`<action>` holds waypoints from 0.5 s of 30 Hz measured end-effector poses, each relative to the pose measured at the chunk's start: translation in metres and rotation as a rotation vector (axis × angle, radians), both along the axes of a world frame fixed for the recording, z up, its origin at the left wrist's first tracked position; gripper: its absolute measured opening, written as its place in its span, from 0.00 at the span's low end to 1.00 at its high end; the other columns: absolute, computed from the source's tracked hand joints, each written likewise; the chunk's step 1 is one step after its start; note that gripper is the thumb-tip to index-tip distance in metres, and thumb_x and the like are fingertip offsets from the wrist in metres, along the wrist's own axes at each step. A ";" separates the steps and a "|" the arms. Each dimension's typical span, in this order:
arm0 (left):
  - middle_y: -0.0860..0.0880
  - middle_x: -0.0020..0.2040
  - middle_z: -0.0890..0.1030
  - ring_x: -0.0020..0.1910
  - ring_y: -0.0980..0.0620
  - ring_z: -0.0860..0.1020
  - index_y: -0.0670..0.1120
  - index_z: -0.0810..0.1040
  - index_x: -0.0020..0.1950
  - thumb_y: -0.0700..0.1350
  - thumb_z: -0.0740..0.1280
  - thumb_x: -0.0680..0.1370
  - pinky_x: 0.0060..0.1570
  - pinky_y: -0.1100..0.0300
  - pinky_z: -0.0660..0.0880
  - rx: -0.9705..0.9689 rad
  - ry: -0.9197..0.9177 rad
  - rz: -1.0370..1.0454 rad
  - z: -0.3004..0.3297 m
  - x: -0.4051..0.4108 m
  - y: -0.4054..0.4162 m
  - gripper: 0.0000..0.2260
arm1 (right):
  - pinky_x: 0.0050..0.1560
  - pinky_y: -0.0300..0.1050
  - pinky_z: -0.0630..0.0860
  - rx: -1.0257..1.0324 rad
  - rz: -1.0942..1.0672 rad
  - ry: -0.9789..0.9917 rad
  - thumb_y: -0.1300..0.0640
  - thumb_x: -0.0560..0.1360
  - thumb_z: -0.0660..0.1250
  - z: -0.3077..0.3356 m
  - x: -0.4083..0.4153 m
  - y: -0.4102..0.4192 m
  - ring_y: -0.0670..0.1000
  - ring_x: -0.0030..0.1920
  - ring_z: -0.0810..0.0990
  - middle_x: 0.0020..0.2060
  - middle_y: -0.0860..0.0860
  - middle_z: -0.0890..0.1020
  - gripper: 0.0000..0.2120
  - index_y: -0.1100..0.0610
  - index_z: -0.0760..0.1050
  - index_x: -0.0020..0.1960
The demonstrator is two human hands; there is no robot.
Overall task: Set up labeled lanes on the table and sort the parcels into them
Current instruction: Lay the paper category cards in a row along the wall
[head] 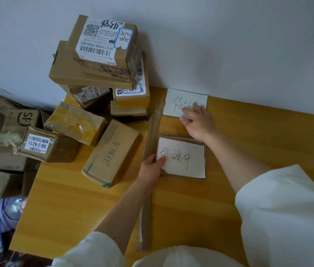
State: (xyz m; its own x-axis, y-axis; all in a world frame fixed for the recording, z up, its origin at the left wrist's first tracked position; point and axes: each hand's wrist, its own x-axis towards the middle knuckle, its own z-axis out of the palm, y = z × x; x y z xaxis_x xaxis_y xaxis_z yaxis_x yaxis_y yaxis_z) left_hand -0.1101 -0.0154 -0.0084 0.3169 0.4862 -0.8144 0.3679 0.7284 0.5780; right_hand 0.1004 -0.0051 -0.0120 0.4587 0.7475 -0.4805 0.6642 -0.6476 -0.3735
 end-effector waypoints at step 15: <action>0.47 0.59 0.81 0.57 0.48 0.79 0.47 0.72 0.66 0.46 0.64 0.80 0.47 0.56 0.80 -0.022 -0.177 0.031 0.030 -0.018 -0.016 0.14 | 0.43 0.42 0.75 0.353 -0.887 0.489 0.46 0.68 0.77 0.055 -0.060 -0.150 0.49 0.50 0.80 0.54 0.49 0.80 0.29 0.52 0.72 0.65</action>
